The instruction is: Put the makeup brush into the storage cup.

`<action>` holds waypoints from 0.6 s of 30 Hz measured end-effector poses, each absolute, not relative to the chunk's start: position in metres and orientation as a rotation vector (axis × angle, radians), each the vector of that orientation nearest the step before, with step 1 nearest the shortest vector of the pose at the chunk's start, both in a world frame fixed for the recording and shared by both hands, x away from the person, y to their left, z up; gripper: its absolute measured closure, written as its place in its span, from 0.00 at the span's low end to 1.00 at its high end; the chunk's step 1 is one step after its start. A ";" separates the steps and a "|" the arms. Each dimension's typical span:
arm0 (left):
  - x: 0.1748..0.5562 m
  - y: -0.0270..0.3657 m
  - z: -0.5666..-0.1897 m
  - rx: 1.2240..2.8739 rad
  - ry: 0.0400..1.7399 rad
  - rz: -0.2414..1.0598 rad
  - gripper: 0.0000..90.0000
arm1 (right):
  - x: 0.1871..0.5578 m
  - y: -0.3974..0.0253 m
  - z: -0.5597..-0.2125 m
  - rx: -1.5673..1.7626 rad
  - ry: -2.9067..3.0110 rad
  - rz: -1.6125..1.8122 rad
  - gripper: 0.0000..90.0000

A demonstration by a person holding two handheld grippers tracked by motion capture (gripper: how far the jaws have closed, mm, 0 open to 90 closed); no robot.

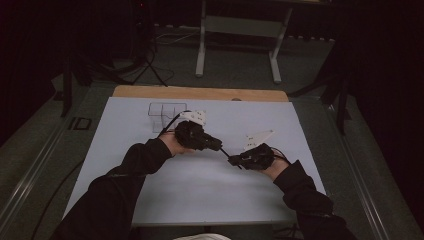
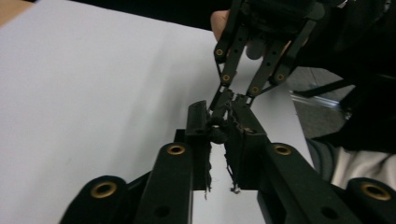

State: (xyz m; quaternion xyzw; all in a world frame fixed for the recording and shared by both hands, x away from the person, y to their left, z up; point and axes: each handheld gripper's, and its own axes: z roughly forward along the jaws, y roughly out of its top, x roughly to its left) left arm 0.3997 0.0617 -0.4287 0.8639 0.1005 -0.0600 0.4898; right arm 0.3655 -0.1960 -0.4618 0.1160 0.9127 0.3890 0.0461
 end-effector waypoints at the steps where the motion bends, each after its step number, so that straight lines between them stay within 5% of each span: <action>1: 0.400 0.061 -0.428 2.108 0.230 -0.148 0.94 | 0.365 -0.196 -0.462 0.350 2.784 1.186 0.95; 11: 0.401 0.057 -0.423 2.142 0.215 -0.163 0.96 | 0.365 -0.195 -0.465 0.357 2.785 1.191 0.94; 18: 0.401 0.060 -0.416 2.167 0.213 -0.124 0.96 | 0.368 -0.196 -0.466 0.411 2.809 1.187 0.84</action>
